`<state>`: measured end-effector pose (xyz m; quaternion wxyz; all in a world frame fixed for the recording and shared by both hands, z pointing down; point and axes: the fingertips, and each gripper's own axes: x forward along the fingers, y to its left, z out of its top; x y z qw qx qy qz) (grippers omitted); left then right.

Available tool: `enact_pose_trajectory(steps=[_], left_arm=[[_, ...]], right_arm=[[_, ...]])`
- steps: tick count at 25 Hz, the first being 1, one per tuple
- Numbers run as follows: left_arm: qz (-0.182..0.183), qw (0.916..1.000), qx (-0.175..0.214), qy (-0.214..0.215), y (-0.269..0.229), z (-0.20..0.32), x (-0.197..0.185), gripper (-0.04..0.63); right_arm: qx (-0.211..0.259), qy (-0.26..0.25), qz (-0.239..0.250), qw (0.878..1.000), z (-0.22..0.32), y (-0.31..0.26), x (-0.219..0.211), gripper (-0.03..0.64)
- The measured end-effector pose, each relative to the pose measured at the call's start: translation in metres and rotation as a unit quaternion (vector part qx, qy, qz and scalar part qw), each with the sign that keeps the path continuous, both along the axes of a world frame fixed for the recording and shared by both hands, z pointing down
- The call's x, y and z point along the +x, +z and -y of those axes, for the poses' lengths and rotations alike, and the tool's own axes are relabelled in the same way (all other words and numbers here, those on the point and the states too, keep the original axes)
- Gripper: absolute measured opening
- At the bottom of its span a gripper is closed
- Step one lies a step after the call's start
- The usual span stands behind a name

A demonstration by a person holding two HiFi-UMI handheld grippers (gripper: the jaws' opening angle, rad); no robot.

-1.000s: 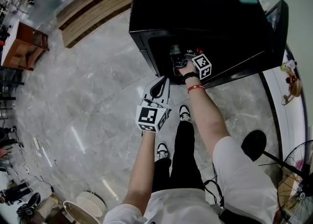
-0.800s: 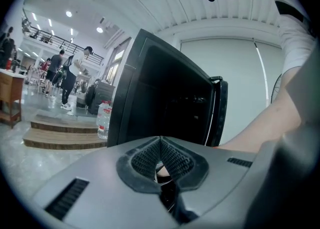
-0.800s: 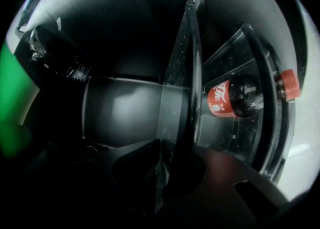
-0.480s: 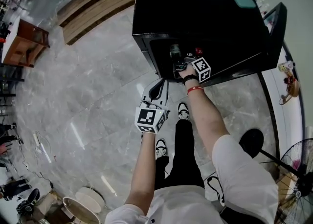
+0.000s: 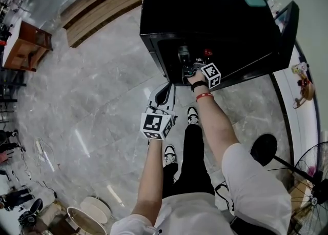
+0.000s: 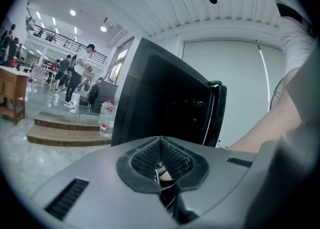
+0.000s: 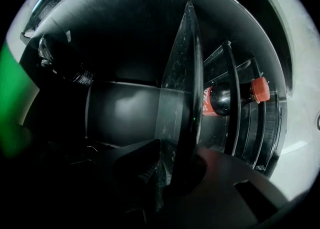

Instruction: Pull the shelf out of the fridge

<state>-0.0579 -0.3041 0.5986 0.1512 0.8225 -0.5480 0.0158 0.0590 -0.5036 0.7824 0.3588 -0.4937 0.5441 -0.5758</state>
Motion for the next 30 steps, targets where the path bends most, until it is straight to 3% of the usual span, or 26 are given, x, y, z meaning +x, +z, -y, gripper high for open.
enact_pose_trajectory(steps=[30], left_arm=[[0.004,0.9999,0.002,0.009,-0.024,-0.016,-0.004,0.018]], right_arm=[[-0.017,0.011,0.02,1.0,-0.056,-0.003,0.004,0.04]])
